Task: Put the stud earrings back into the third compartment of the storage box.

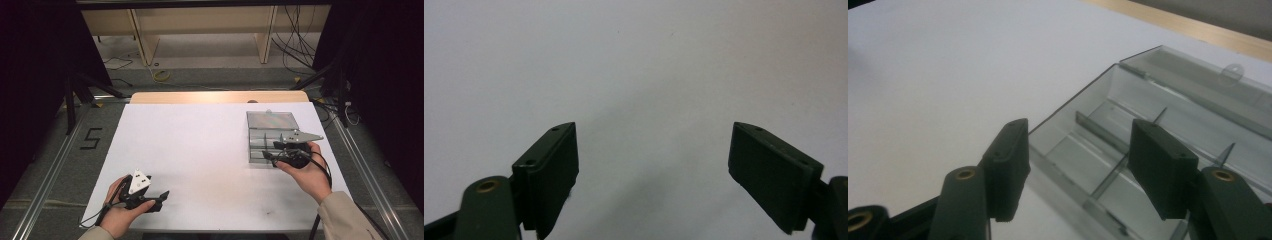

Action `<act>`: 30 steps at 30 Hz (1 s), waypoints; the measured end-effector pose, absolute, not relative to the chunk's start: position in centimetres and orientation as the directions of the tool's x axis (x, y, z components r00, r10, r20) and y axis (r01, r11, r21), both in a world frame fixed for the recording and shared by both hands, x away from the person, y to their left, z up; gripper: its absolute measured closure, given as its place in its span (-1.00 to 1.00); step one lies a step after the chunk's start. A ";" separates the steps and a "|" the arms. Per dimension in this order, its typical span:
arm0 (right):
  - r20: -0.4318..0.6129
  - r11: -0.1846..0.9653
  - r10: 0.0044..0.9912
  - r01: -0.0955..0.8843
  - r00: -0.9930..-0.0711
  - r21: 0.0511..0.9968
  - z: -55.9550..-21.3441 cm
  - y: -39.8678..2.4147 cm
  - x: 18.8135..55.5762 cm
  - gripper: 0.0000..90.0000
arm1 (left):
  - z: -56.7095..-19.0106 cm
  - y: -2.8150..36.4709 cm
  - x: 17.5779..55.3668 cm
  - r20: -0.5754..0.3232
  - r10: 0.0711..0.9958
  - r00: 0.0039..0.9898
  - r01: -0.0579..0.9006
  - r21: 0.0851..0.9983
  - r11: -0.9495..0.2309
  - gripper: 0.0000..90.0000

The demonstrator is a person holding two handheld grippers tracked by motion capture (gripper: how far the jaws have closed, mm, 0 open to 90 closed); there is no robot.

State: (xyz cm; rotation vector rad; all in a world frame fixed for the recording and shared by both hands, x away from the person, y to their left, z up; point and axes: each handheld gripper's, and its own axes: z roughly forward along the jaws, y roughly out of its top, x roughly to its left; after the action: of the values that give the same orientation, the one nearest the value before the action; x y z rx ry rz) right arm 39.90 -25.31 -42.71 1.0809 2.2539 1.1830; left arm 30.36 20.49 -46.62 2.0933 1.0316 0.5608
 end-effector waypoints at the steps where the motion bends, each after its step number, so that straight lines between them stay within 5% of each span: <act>1: 0.028 0.350 0.769 0.458 -0.639 0.817 -42.8 -25.2 39.6 -0.09 | -46.6 20.5 30.4 0.064 0.809 0.584 0.494 0.763 -0.417 -0.56; 30: 0.049 0.389 0.686 0.423 -0.726 0.818 -44.2 -23.9 34.2 -0.24 | -46.6 20.7 30.3 0.074 0.808 0.585 0.491 0.760 -0.426 -0.57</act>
State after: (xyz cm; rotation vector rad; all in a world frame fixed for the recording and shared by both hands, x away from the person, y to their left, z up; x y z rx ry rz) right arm 34.16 -23.85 -44.22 0.9719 2.3543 1.2558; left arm 30.33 20.72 -46.63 2.1027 1.0283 0.5698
